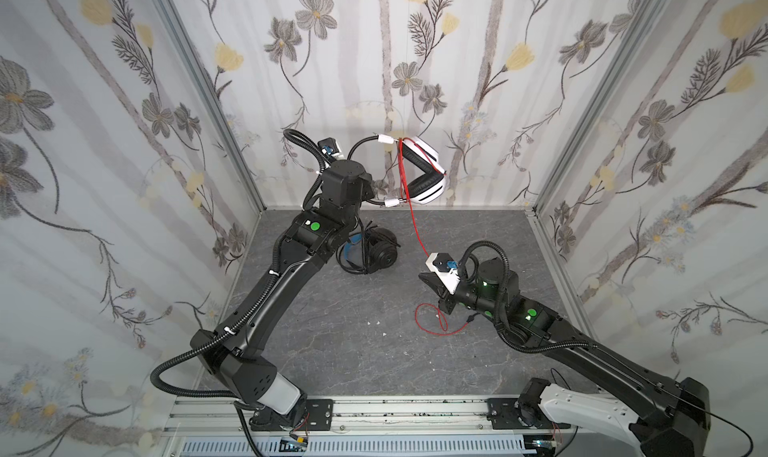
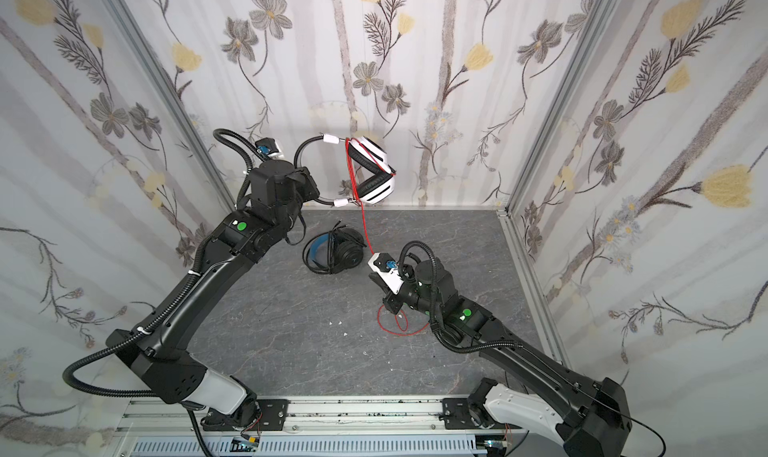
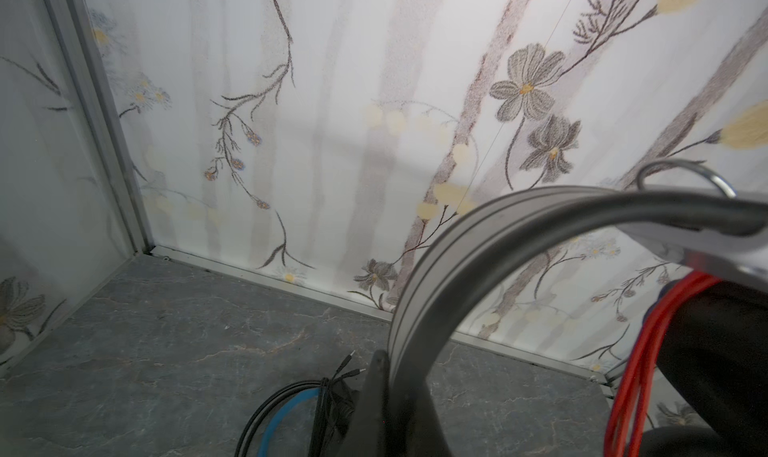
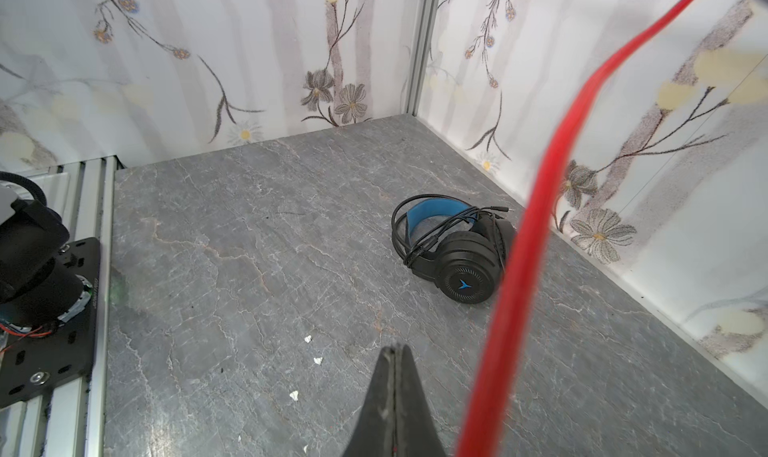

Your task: Wrap the headphones

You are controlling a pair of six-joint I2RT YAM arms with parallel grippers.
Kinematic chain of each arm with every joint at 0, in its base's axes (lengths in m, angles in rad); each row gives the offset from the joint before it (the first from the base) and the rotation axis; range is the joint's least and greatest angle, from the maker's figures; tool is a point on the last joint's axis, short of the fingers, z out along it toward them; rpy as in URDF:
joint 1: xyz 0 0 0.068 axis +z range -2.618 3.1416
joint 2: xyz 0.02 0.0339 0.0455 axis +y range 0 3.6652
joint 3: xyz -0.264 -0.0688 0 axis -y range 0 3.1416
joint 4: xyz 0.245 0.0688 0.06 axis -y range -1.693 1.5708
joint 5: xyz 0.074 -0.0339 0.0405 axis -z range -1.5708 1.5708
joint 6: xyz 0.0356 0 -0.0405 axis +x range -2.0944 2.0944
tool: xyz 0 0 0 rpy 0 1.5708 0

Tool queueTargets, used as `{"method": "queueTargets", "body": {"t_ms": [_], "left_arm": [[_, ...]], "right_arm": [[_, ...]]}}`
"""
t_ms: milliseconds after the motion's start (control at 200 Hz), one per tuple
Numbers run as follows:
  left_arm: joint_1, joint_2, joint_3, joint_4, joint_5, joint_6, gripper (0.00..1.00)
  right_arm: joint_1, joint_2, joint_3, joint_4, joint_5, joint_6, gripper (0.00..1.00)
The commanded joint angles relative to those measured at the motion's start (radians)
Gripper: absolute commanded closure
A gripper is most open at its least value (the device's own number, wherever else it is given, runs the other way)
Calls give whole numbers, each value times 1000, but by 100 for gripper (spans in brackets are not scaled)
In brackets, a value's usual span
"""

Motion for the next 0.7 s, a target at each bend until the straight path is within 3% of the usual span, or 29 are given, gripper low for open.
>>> {"method": "queueTargets", "body": {"t_ms": [0,185,335,694], "left_arm": [[1,7,-12,3,-72,80,100],[-27,13,-65,-72,-78,254,100],[-47,43,-62,-208,-3,371,100],[-77,5,-69,-451,421,479,100]], "right_arm": [[42,5,39,-48,66,-67,99],[56,10,127,-138,159,-136,99],[56,34,203,-214,275,-204,98],[40,88,267,-260,458,-306,92]]}}
